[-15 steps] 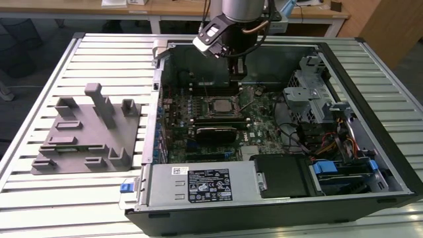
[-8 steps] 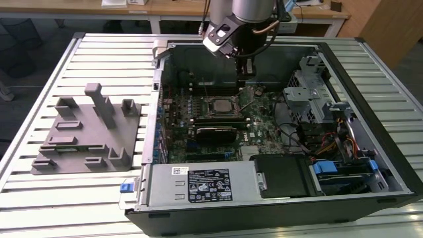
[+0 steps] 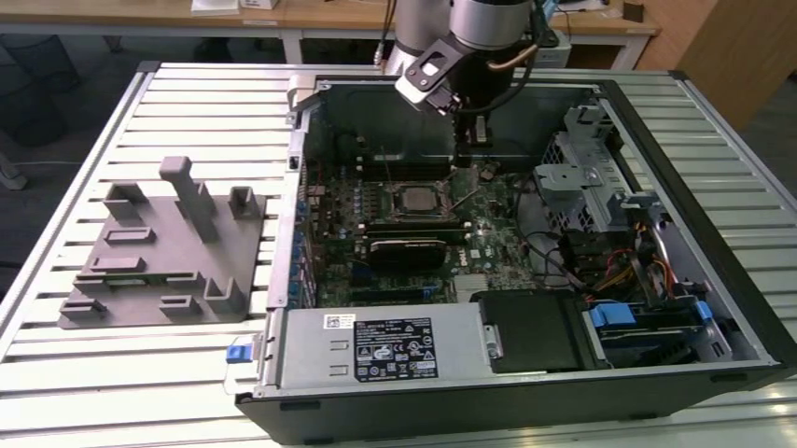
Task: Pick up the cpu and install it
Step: 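Close the cpu cover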
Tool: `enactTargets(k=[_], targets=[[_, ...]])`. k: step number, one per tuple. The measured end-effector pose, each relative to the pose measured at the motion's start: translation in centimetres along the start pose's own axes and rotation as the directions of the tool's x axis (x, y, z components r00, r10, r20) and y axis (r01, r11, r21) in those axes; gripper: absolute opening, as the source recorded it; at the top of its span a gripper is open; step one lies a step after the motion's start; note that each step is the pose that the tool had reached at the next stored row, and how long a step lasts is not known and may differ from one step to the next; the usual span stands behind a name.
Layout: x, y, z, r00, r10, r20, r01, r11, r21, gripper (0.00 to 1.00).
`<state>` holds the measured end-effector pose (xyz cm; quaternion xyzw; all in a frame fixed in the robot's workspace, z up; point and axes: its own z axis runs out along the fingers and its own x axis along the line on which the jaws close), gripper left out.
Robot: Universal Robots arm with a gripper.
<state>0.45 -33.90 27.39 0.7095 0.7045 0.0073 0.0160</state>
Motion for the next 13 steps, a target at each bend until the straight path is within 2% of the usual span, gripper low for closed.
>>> enactTargets(k=[13], targets=[[0.06,1.46,0.72,1.0,0.0,-0.0002,0.0,1.0,0.0001,0.11]])
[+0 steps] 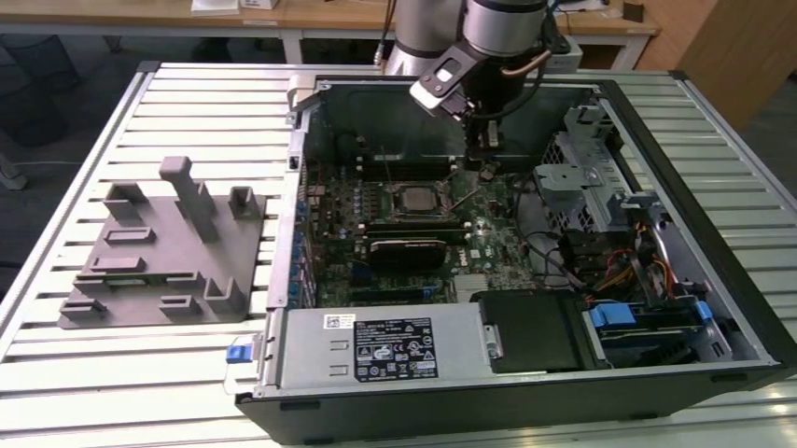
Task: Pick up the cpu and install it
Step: 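Close the cpu cover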
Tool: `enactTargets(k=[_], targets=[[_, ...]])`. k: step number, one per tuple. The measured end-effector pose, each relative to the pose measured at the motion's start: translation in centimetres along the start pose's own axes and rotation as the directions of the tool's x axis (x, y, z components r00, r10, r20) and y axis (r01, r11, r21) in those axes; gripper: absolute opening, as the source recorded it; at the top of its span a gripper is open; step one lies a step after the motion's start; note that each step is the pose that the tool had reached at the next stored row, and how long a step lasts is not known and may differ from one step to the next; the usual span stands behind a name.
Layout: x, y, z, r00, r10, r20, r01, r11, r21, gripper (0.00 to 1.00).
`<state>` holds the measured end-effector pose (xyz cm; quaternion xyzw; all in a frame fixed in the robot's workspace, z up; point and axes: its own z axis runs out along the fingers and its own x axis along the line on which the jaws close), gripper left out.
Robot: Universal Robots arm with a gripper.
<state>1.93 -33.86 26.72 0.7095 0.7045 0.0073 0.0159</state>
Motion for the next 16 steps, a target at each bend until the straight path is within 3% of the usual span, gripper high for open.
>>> enactTargets(k=[16], targets=[[0.27,2.28,0.82,1.0,-0.005,0.0,0.005,1.0,0.0001,0.11]])
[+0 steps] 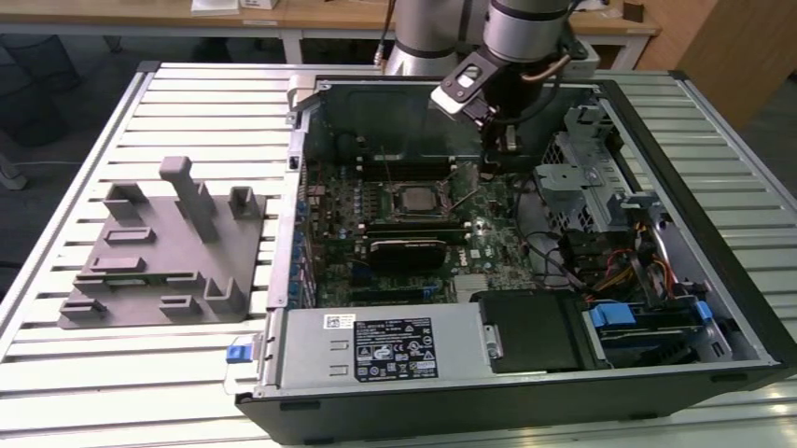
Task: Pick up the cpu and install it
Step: 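Close the cpu cover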
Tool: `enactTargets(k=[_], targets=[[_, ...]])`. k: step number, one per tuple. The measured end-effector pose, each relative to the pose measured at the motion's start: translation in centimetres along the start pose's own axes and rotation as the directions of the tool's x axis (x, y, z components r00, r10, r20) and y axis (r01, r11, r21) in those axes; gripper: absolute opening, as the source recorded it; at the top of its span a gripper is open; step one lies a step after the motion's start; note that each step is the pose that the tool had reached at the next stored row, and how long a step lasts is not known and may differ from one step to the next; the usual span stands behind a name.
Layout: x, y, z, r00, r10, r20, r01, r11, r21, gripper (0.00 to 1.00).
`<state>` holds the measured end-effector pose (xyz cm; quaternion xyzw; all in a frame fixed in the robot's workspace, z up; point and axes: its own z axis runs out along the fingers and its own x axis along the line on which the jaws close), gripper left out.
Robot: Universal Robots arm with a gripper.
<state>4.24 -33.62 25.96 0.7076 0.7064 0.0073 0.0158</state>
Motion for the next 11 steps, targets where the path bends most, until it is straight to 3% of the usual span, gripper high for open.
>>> enactTargets(k=[4,11], targets=[[0.09,0.5,0.26,1.0,-0.001,0.0,0.001,1.0,-0.0001,0.11],[0.21,0.51,1.41,1.0,-0.002,-0.0001,0.002,1.0,-0.0001,0.11]])
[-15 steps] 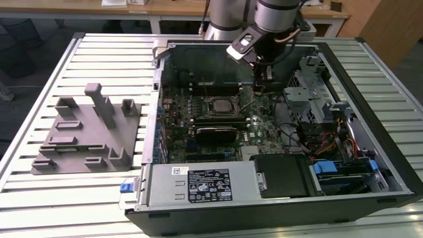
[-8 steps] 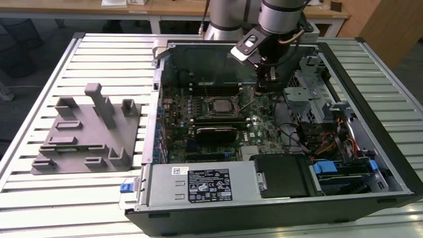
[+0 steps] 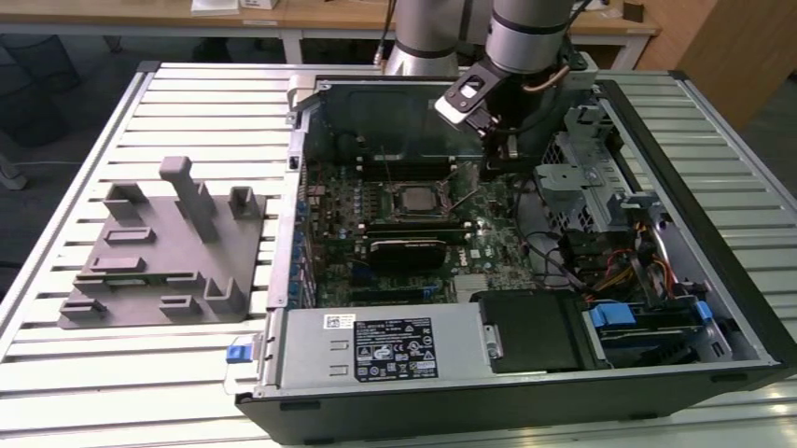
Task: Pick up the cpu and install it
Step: 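Close the cpu cover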
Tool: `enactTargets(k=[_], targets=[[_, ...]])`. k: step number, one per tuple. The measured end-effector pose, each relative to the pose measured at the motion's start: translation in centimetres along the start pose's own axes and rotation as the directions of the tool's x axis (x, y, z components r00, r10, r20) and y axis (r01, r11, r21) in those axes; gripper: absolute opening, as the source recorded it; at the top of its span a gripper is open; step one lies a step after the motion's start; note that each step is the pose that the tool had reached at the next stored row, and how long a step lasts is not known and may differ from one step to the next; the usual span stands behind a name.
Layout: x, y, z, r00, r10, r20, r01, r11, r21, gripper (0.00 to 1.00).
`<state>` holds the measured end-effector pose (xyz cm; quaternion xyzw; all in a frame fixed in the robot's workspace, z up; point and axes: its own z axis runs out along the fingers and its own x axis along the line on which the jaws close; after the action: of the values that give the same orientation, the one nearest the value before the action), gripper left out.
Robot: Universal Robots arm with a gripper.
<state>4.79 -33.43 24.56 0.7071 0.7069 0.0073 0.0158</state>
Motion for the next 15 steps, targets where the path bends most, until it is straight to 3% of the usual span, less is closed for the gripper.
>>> enactTargets(k=[7,15], targets=[[0.0,-0.59,0.2,1.0,0.0,0.0001,0.0,1.0,0.0,0.11],[0.0,-1.96,0.15,1.0,0.0,-0.0004,0.0,1.0,0.0001,0.11]])
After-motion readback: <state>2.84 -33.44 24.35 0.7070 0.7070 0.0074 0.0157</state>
